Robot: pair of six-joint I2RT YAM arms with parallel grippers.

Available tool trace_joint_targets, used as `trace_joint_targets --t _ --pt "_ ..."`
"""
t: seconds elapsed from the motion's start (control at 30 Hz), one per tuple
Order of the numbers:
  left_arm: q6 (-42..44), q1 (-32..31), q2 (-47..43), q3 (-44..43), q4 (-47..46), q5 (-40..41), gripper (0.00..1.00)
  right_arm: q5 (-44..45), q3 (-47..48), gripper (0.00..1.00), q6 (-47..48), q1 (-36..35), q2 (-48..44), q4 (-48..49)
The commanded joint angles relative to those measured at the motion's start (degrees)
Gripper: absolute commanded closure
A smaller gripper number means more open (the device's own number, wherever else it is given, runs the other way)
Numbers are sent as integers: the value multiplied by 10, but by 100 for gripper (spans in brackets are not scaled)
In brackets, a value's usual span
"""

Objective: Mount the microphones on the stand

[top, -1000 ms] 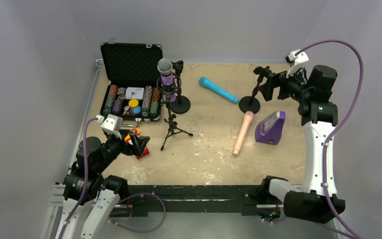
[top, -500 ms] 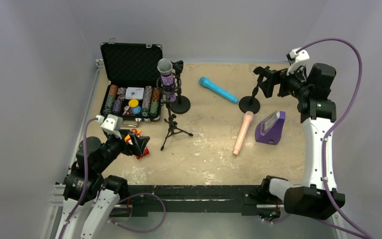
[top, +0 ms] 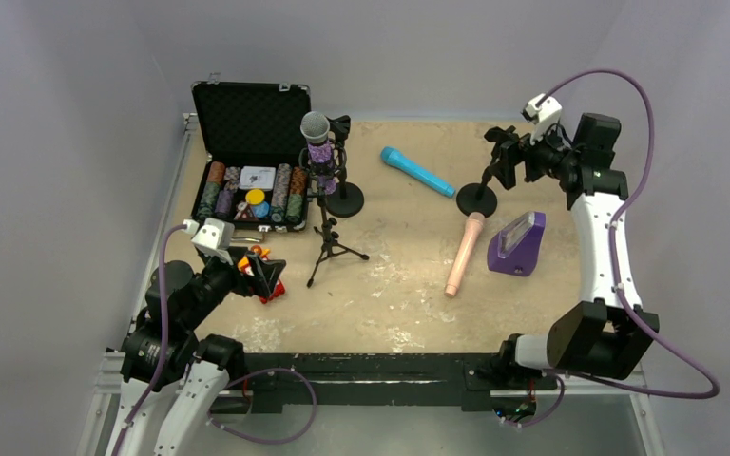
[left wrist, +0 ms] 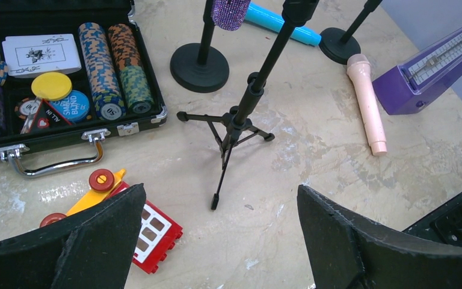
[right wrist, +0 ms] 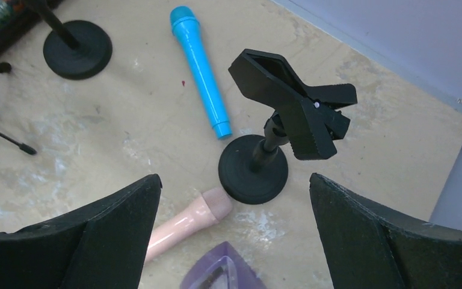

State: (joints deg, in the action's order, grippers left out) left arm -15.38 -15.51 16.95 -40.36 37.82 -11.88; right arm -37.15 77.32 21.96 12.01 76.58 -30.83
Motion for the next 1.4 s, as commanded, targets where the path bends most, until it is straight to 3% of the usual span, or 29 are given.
trace_joint_targets --t 0.0,0.17,0.33,0.6,0.8,1.13,1.37 --pt "12 0 1 1 -14 5 1 -42 19 3 164 1 -21 4" --pt "11 0 5 2 -14 7 1 -39 41 4 287 -2 -21 -23" --pt "12 0 7 2 -14 7 1 -51 90 5 351 -12 0 -73" --pt "11 0 7 1 -13 10 1 10 179 9 413 -64 71 -130" --pt "11 0 5 1 -12 11 1 49 280 23 434 -71 151 -208" --pt "11 0 5 1 -13 10 1 73 310 24 486 -81 197 -254" --pt "11 0 7 2 -12 12 1 74 352 31 512 -83 238 -293"
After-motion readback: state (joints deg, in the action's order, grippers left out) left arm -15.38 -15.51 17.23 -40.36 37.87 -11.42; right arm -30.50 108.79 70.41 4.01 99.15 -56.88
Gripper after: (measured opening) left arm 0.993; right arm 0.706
